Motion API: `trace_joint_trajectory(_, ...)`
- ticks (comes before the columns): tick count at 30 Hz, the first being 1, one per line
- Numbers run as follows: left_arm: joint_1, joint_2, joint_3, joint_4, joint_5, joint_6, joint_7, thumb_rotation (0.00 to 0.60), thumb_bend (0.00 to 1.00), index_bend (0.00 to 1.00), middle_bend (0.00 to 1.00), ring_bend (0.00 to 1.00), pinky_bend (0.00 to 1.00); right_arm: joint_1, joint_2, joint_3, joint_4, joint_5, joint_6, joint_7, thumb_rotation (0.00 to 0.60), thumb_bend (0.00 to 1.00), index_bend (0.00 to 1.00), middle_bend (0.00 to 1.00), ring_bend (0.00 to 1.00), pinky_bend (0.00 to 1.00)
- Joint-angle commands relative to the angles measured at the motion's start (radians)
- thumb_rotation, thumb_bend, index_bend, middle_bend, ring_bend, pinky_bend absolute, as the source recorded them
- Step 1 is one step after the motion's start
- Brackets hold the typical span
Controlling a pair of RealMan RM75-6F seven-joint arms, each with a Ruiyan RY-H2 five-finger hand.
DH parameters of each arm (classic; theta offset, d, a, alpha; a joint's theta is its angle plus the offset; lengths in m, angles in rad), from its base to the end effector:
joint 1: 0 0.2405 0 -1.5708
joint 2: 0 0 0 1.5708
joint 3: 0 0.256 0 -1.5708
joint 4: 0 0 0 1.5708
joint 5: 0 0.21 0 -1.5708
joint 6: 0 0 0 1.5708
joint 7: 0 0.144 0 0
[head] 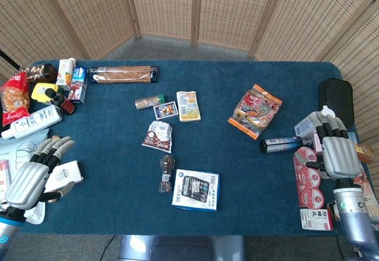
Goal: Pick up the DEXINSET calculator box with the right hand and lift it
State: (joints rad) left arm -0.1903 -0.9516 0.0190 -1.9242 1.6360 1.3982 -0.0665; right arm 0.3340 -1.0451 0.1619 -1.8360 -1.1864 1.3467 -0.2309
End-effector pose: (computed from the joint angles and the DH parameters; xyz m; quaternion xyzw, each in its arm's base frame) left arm -0.2320 0.1846 0.1580 -0.6449 -0.4277 -0.4463 0.4493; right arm -0.2495 -0.2647 0.1696 0.5893 -0.3850 0.3837 0.5977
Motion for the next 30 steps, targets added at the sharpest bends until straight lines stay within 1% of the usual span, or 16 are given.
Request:
trace_joint_trajectory(1,-0.002,0.0,-0.001,0.002,-0.002,-0.004,-0.005,0.6,0.32,0.0,0.0,0.0,0.0,-0.001,-0.002,0.002,-0.002,0.0,-0.002,-0.001,0.449,0.25,0.0,0.0,0.0,0.0)
trace_joint_trajectory(6,-0.001,-0.001,0.002,0.004,0.006,-0.002,-0.01,0.6,0.32,0.0,0.0,0.0,0.0,-0.004,0.004,0.0,-0.007,-0.009,-0.012,0.002,0.446,0.25,0.0,0.0,0.0,0.0)
trace_joint_trajectory(11,0.002,-0.001,0.003,0.01,0.011,0.007,-0.02,0.6,0.32,0.0,0.0,0.0,0.0,-0.016,0.02,-0.007,-0.019,-0.04,-0.005,0.009,0.449,0.25,0.0,0.0,0.0,0.0)
trace_joint_trajectory(15,-0.002,0.001,-0.001,0.011,0.009,0.003,-0.025,0.6,0.32,0.0,0.0,0.0,0.0,-0.012,0.035,-0.02,-0.033,-0.073,-0.027,0.007,0.454,0.25,0.0,0.0,0.0,0.0)
trace_joint_trajectory(21,-0.01,0.002,-0.004,0.005,0.005,-0.009,-0.019,0.6,0.32,0.0,0.0,0.0,0.0,0.019,0.051,-0.05,-0.052,-0.136,-0.102,-0.02,0.451,0.25,0.0,0.0,0.0,0.0)
trace_joint_trajectory(25,-0.013,-0.001,-0.006,0.002,-0.001,-0.015,-0.013,0.6,0.32,0.0,0.0,0.0,0.0,0.05,0.061,-0.079,-0.056,-0.197,-0.172,-0.03,0.452,0.25,0.0,0.0,0.0,0.0)
trace_joint_trajectory(30,-0.023,-0.009,-0.009,0.0,-0.006,-0.031,-0.004,0.6,0.32,0.0,0.0,0.0,0.0,0.093,0.074,-0.102,-0.051,-0.269,-0.254,0.005,0.447,0.25,0.0,0.0,0.0,0.0)
